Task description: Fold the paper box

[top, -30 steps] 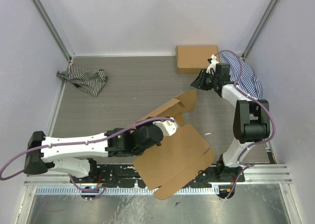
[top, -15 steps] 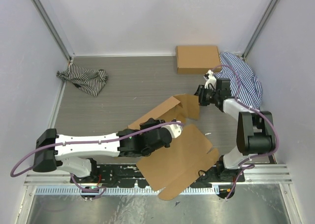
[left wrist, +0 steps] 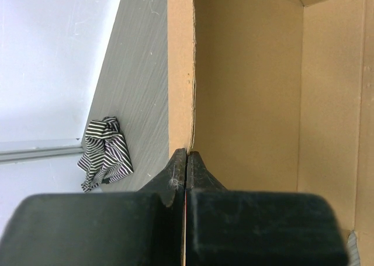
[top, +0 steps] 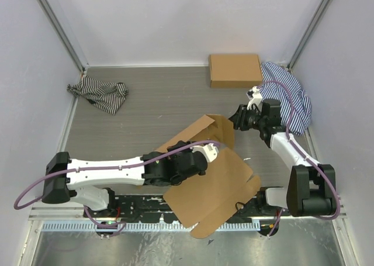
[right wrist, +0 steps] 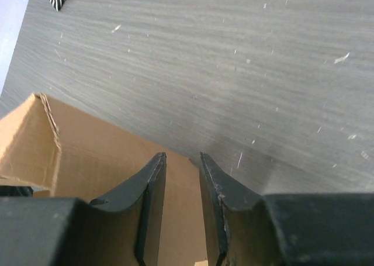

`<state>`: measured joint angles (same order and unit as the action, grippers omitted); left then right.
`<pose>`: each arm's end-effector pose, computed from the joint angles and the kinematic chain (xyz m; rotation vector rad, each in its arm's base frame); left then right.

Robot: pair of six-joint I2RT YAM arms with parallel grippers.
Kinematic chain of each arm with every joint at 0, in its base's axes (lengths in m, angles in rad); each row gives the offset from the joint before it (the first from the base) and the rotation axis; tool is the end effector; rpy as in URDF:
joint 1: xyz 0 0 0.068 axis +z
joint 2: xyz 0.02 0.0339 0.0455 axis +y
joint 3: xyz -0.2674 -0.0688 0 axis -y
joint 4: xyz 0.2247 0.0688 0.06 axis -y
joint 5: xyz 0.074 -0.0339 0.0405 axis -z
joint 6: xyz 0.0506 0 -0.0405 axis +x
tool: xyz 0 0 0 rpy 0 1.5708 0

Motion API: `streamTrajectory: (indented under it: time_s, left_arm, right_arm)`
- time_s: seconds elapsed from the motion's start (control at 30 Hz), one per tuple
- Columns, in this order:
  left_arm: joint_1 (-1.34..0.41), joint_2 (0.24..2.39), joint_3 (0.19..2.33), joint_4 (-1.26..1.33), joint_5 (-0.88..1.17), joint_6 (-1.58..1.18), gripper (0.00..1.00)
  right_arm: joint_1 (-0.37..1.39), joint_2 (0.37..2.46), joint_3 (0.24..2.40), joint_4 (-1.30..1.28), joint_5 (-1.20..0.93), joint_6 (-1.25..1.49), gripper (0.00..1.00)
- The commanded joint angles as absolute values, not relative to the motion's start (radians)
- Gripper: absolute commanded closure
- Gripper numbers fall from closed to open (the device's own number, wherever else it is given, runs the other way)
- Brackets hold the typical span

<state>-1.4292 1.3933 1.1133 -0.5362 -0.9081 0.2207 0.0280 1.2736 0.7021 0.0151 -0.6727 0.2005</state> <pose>0.0786 -0.2689 0.2957 1.2167 1.6552 0.3560 0.2586 0.0388 0.2381 -0.2219 2.0926 0.8484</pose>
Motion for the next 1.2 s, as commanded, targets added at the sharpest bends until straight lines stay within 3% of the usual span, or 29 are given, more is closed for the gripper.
streamTrajectory:
  time_s: [0.0,0.23,0.7,1.17]
  left_arm:
    - [-1.437,1.425,1.148,-0.583,-0.885,0.156,1.0]
    - [-1.44,1.453,1.152,-0.595,-0.88,0.13,1.0]
    - [-1.44,1.501,1.198,-0.7,-0.897,0.007,1.0]
    - [-1.44,1.495,1.205,-0.69,-0.873,-0.003,1.0]
  right_arm:
    - [0.046,1.211,0.631,0.071,-0.672,0.234,0.65]
    - [0.084,1.123,0.51,0.176,-0.656,0.271,0.62]
    - [0.187,0.953,0.436,0.166,-0.55,0.273,0.46]
    - [0.248,0.926,0.399,0.207,-0.585,0.263,0.44]
